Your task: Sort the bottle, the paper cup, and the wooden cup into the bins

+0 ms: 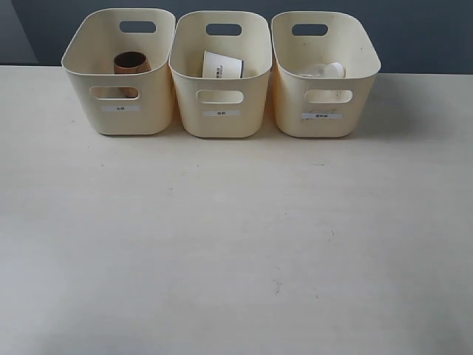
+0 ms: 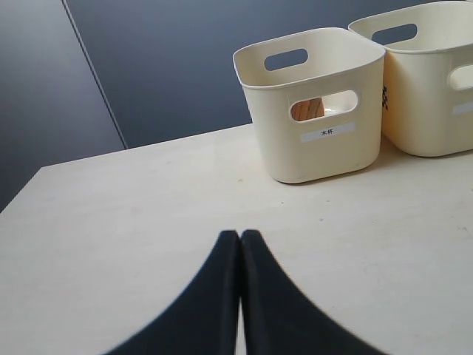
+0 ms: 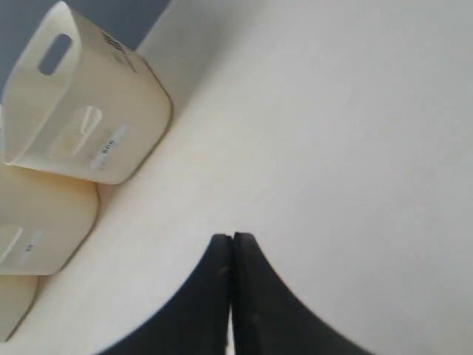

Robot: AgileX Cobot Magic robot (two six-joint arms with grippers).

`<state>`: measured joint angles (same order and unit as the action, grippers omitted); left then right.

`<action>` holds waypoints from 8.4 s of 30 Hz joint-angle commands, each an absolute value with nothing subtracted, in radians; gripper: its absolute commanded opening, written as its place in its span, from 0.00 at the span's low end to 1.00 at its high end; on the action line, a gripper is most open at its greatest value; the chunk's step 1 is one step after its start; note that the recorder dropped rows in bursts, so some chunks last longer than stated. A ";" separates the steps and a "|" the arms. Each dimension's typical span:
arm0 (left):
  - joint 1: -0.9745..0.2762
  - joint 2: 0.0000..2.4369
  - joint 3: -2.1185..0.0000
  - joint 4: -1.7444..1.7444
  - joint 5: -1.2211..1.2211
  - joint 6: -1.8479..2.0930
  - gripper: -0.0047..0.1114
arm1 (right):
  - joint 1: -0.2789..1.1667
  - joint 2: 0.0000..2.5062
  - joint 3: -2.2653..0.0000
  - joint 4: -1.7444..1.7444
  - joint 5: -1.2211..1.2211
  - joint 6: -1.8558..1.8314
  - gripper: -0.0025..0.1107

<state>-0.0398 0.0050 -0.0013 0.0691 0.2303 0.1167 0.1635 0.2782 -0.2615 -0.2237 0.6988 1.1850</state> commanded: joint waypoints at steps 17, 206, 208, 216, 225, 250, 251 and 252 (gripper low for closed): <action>-0.043 0.000 0.000 0.069 0.225 0.115 0.04 | 0.151 0.274 -0.053 -0.176 0.653 1.181 0.02; -0.043 0.000 0.000 0.069 0.225 0.115 0.04 | -0.069 0.000 0.000 -0.509 0.126 0.627 0.02; -0.043 0.000 0.000 0.069 0.225 0.115 0.04 | -0.069 0.000 0.000 -0.182 0.130 0.267 0.02; -0.043 0.000 0.000 0.069 0.225 0.115 0.04 | -0.069 0.000 0.000 0.155 0.177 -0.099 0.02; -0.043 0.000 0.000 0.069 0.225 0.115 0.04 | -0.069 0.000 0.000 0.074 0.245 -0.019 0.02; -0.043 0.000 0.000 0.069 0.224 0.115 0.04 | -0.069 0.000 0.000 0.082 0.298 0.000 0.02; -0.043 0.000 0.000 0.069 0.224 0.115 0.04 | -0.069 0.000 0.000 0.082 0.298 0.000 0.02; -0.043 0.000 0.000 0.069 0.224 0.115 0.04 | -0.069 0.000 0.000 0.082 0.298 0.000 0.02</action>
